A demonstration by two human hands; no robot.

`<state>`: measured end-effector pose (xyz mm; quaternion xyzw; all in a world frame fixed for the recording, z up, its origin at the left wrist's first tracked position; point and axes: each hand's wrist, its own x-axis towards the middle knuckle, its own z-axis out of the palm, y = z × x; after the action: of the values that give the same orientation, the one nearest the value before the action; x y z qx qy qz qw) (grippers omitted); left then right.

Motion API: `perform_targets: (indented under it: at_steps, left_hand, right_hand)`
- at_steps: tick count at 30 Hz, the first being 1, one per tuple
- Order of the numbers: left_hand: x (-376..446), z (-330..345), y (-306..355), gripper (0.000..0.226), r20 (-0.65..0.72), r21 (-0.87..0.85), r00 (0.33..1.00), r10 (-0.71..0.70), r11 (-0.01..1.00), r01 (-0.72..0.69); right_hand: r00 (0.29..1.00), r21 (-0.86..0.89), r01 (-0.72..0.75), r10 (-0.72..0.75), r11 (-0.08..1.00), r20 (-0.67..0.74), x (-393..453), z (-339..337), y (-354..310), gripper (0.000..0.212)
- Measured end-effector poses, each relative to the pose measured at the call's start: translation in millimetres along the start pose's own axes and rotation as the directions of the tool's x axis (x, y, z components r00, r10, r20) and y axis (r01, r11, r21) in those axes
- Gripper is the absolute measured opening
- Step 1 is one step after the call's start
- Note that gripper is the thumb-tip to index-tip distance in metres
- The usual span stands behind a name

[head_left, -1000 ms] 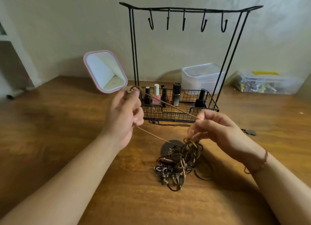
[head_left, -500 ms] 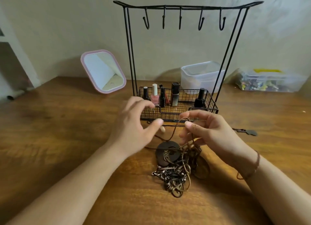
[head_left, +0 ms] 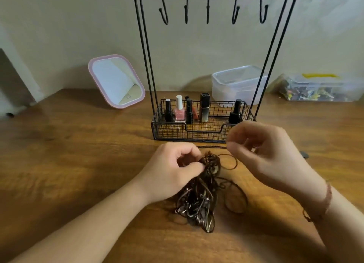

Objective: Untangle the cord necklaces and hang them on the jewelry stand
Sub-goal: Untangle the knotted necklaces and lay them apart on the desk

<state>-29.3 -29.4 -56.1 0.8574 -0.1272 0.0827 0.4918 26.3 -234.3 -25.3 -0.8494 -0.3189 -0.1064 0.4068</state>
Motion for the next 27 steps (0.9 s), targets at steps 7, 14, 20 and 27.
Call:
perform_targets:
  at_steps: [7, 14, 20, 27]
  left_hand:
    - [-1.9, -11.0, 4.1, 0.008, 0.124, -0.538, 0.978, -0.166, 0.817, 0.207]
    - [0.1, -19.7, 2.5, 0.013, 0.082, -0.608, 0.962, -0.260, 0.752, 0.255]
    - [1.2, -17.5, 0.2, 0.019, -0.277, -0.247, 0.958, -0.071, 0.969, 0.001]
    - [-3.6, -4.3, 7.5, 0.018, -0.206, -0.032, 0.961, 0.185, 0.980, -0.195]
  right_hand:
    - [0.996, 0.095, -0.004, -0.004, 0.995, 0.088, -5.9, 25.0, -3.8, 0.016]
    - [0.934, 0.714, -0.351, 0.171, 0.606, 0.314, -5.9, 25.4, -5.2, 0.014]
    - [0.914, 0.824, -0.405, 0.168, 0.395, 0.369, -4.0, 20.2, -1.0, 0.023]
    - [0.908, 0.821, -0.418, 0.212, 0.389, 0.361, -3.8, 24.6, -6.8, 0.012]
